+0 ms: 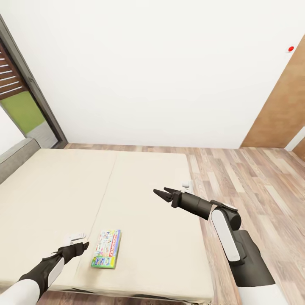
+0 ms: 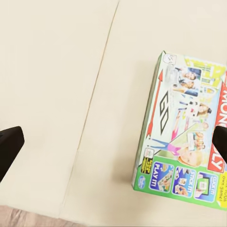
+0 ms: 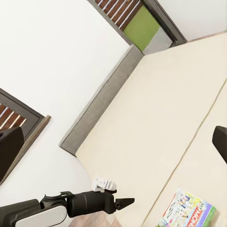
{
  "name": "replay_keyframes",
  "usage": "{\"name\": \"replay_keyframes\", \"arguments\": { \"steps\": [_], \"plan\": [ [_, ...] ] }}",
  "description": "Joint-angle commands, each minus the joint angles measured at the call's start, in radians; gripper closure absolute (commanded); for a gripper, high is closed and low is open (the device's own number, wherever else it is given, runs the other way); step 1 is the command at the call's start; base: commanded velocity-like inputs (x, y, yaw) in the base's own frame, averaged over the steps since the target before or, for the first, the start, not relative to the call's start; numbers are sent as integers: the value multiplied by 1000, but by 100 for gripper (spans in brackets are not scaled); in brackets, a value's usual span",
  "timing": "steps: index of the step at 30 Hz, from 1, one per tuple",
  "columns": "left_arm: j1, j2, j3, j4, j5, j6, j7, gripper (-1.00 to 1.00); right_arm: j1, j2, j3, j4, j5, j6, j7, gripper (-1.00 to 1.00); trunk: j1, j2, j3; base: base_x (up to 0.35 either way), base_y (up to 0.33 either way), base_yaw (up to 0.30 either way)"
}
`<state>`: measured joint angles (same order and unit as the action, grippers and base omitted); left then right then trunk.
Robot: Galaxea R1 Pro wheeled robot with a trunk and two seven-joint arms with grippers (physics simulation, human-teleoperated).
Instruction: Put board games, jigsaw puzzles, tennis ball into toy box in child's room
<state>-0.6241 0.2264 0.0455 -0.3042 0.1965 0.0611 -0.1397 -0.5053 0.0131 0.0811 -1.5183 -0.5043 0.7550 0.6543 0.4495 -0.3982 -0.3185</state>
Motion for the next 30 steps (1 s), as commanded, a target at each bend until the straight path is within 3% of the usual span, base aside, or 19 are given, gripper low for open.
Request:
{"name": "replay_keyframes", "arguments": {
  "steps": [1,10,30],
  "plan": [
    [0,0,5,-1,8,6,-6,-100,-1,1,-1,0,-3,6,0,-100,0,-2,-2,-34,153,-127],
    [0,1,7,-1,9,5,-7,-100,-1,1,-1,0,-3,6,1,-100,0,-2,-2,-10,45,-184],
    [0,4,9,-1,9,5,-8,-100,2,2,-1,0,-3,-17,1,-100,0,-2,-2,-58,32,-53]
  ]
}}
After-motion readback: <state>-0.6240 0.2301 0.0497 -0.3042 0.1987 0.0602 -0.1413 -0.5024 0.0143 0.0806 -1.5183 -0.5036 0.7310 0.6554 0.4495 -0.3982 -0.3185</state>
